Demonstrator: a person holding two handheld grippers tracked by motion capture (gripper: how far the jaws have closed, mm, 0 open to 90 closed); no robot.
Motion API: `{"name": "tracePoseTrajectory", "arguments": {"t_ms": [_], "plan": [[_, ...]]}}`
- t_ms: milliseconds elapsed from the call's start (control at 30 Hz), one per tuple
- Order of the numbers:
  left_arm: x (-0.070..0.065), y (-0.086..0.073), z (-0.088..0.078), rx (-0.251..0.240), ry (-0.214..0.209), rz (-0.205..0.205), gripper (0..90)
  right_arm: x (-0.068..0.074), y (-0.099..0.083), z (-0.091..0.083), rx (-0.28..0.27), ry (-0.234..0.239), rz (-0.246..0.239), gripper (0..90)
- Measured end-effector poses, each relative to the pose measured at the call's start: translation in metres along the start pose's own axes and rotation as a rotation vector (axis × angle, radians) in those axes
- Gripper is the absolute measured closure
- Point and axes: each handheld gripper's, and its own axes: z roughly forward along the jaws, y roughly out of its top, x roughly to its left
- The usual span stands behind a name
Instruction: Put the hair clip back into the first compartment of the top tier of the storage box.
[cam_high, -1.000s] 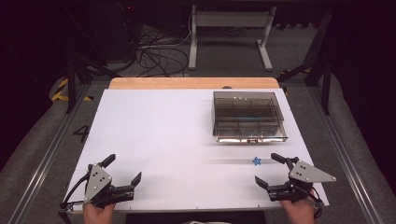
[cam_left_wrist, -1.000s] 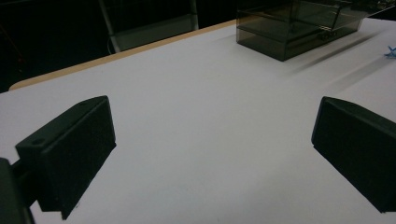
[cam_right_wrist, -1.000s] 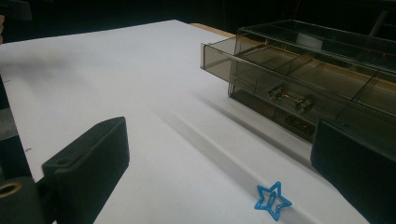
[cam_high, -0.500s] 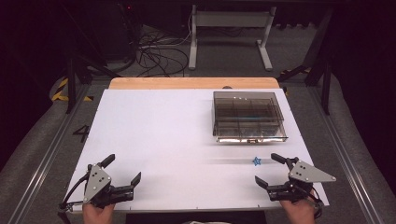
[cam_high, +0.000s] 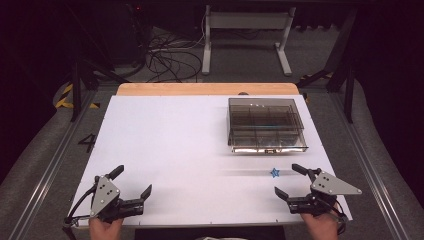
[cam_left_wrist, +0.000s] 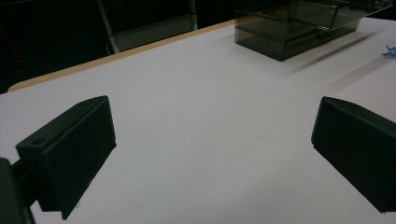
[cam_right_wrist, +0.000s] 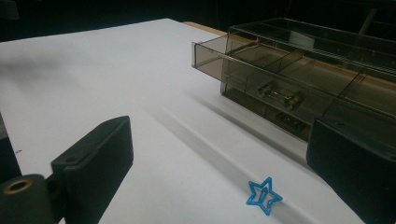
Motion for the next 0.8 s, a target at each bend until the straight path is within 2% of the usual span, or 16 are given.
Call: {"name": "tracePoseTrajectory", "arguments": {"t_ms": [800], "plan": [[-0.002, 0.000, 0.005, 0.019, -0.009, 0.008, 0.6, -0.017, 0.003, 0.016, 0.047, -0.029, 0.016, 10.2]]}}
